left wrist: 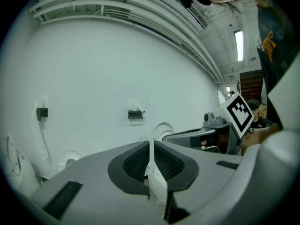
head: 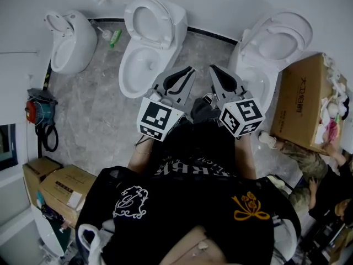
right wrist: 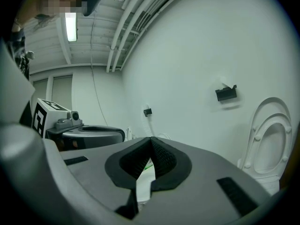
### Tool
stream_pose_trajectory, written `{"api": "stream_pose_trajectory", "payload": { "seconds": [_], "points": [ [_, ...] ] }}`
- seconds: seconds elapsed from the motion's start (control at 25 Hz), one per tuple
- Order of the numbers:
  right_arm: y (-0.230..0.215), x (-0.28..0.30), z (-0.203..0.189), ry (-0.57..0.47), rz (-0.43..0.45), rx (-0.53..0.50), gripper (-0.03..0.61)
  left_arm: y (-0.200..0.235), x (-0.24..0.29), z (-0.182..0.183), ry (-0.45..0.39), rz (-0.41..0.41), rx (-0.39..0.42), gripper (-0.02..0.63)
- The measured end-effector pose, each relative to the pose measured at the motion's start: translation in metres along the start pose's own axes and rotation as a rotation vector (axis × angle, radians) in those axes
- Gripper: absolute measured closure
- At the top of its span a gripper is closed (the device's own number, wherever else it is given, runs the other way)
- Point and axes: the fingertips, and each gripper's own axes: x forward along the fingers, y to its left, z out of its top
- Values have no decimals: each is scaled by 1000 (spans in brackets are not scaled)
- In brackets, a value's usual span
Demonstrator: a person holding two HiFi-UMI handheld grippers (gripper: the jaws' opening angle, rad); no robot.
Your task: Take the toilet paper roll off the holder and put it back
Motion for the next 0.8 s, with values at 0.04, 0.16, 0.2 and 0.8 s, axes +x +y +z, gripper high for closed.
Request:
{"api": "stream_pose_trajectory", "payload": {
  "seconds": [0.04, 0.16, 0.2, 0.8],
  "points": [
    [0, 0, 0, -1, -1, -2, 566, 0, 0, 0, -1, -1, 1, 577],
    [1, 0, 1, -5, 1, 0, 566, -1, 1, -1, -1, -5, 4, 577],
    [1, 1, 2, -5, 1, 0, 566, -1, 1, -1, -2, -7, 3, 577],
    [-1, 6, 6, 0, 2, -13, 566, 0, 6, 1, -7, -21, 9, 577]
  ]
}}
